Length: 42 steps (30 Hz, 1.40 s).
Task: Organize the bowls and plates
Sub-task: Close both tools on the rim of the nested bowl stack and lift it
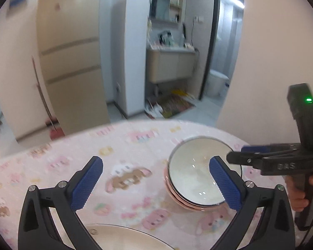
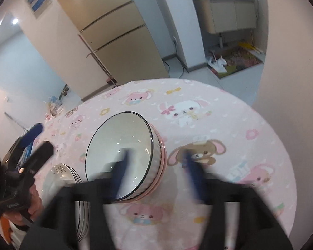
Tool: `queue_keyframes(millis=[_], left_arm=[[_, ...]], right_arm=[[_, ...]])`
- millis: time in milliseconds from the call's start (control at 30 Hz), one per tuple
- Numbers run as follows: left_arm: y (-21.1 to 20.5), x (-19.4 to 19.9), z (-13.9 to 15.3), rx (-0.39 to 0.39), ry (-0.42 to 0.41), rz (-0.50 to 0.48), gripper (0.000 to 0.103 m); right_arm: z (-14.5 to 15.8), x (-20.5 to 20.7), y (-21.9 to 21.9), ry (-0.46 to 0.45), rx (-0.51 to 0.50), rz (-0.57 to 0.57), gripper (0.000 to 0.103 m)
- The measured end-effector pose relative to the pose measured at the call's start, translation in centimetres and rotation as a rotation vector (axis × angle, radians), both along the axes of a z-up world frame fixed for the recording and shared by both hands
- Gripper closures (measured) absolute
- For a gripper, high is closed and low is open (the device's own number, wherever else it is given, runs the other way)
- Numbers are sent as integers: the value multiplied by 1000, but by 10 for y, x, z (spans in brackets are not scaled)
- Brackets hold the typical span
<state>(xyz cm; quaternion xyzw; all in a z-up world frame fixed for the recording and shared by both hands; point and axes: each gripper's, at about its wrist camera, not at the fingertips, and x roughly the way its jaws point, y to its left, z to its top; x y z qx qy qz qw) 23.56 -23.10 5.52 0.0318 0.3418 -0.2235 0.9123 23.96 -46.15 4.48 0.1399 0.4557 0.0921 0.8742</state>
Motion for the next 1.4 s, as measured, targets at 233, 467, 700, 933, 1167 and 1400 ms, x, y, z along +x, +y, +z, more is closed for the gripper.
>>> queue_keyframes(millis=[233, 467, 700, 933, 1167, 1400], left_arm=[[4, 27, -34, -71, 248, -1, 0], [-2, 54, -60, -153, 495, -16, 32], [-20, 66, -91, -215, 645, -26, 62], [-27, 64, -97, -197, 664, -17, 62], [-21, 67, -99, -246, 682, -6, 62], [-28, 62, -93, -169, 632, -19, 63]], right_arm=[[-19, 9, -9, 75, 155, 0, 36], [-51, 22, -8, 199, 260, -26, 61], [-58, 24, -14, 229, 315, -47, 64], [-67, 31, -7, 268, 280, -61, 67], [-78, 33, -12, 267, 340, -55, 64], [-83, 34, -22, 294, 408, -83, 66]])
